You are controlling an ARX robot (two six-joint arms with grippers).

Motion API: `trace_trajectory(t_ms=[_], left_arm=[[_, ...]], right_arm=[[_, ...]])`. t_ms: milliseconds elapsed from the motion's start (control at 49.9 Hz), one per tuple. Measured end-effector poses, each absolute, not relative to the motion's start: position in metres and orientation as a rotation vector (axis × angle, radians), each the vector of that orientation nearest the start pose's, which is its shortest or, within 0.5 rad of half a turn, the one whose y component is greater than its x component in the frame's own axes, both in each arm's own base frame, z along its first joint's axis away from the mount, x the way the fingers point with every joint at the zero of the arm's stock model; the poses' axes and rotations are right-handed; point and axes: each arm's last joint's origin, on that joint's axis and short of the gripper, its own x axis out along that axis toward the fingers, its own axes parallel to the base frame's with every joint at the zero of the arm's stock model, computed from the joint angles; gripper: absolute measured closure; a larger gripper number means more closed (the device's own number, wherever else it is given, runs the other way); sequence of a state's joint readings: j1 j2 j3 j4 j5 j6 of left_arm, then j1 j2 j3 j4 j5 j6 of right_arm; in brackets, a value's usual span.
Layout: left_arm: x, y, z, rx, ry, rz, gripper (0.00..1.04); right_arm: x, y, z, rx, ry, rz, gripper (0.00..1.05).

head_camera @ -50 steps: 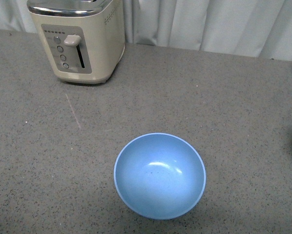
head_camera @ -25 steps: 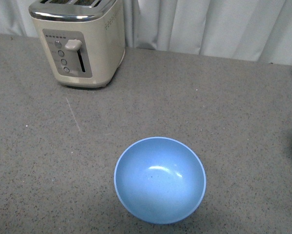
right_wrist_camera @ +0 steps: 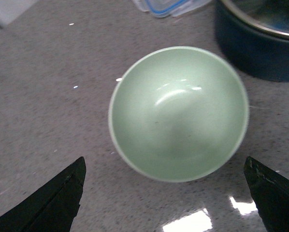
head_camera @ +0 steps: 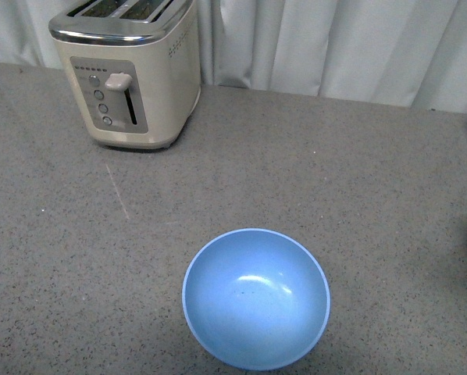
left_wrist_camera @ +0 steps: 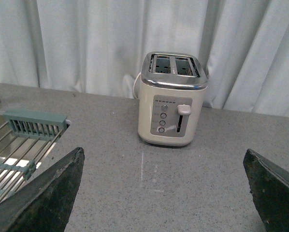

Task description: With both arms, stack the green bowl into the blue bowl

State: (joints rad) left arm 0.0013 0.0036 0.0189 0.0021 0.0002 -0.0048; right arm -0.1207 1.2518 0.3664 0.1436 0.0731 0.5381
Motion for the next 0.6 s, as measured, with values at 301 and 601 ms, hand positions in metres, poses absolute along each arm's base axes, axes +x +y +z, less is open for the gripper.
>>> trace_trajectory(t_ms=[301,601], left_arm=[[0.097,0.0,0.17,-0.005,-0.017,0.001,0.06],[0.097,0.0,0.17,-0.005,-0.017,0.001,0.06]], right_arm=[[0.214,-0.053,0.124,0.517,0.711,-0.521,0.09],[0.215,-0.058,0.115,0.495,0.73,-0.542,0.09]])
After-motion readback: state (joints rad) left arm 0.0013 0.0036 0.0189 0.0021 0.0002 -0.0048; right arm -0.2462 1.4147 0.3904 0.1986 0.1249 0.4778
